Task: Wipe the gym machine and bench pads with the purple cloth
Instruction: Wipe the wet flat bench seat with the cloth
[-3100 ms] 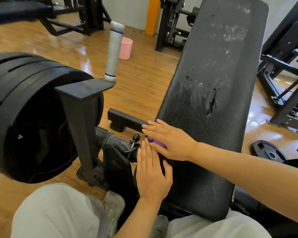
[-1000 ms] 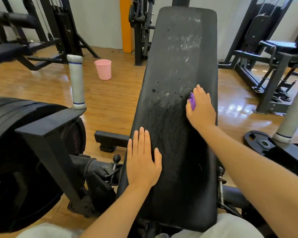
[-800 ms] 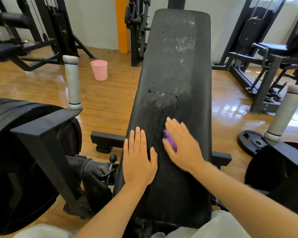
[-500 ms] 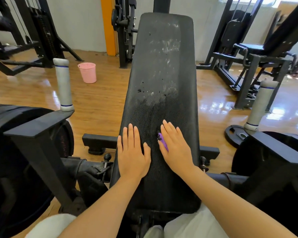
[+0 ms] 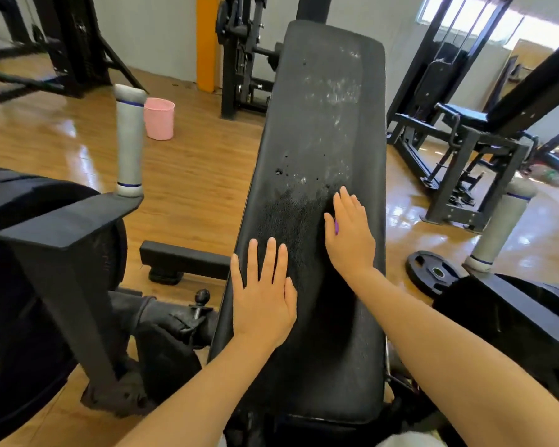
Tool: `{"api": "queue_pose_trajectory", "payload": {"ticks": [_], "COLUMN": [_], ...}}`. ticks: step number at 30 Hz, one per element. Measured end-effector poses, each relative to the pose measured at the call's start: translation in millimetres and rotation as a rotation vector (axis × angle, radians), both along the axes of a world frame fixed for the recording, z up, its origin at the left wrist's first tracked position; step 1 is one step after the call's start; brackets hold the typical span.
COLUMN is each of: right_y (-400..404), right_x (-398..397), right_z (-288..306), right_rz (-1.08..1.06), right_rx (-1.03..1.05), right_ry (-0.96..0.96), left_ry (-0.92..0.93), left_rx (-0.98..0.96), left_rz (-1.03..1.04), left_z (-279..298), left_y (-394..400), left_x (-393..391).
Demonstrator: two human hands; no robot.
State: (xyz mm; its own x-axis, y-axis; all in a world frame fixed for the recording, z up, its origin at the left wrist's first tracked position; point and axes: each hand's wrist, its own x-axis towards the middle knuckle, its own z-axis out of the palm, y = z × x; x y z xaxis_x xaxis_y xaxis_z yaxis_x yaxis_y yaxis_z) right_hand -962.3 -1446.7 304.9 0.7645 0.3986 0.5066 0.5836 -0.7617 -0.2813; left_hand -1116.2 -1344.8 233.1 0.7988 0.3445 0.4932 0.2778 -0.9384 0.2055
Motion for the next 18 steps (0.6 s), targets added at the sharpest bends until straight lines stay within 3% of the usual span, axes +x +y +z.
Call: {"api": "queue_pose_trajectory", "payload": {"ticks": [6,9,18], "right_y": [33,15,-51], "right_x": [74,55,-5], "right_z": [51,42,1], "right_rz": [0.077,0.187,0.288], "right_rx": [0.014,0.081,-0.101], "right_ry": [0.011,0.042,-0.041], "left_ry": [-0.187,-0.136,0.023], "left_rx": [-0.032,-0.043,0.005], "left_rz": [-0.090,-0.092,-0.060], "left_z": [38,51,58], "left_y": [14,11,9], "left_x": [48,84,96]}}
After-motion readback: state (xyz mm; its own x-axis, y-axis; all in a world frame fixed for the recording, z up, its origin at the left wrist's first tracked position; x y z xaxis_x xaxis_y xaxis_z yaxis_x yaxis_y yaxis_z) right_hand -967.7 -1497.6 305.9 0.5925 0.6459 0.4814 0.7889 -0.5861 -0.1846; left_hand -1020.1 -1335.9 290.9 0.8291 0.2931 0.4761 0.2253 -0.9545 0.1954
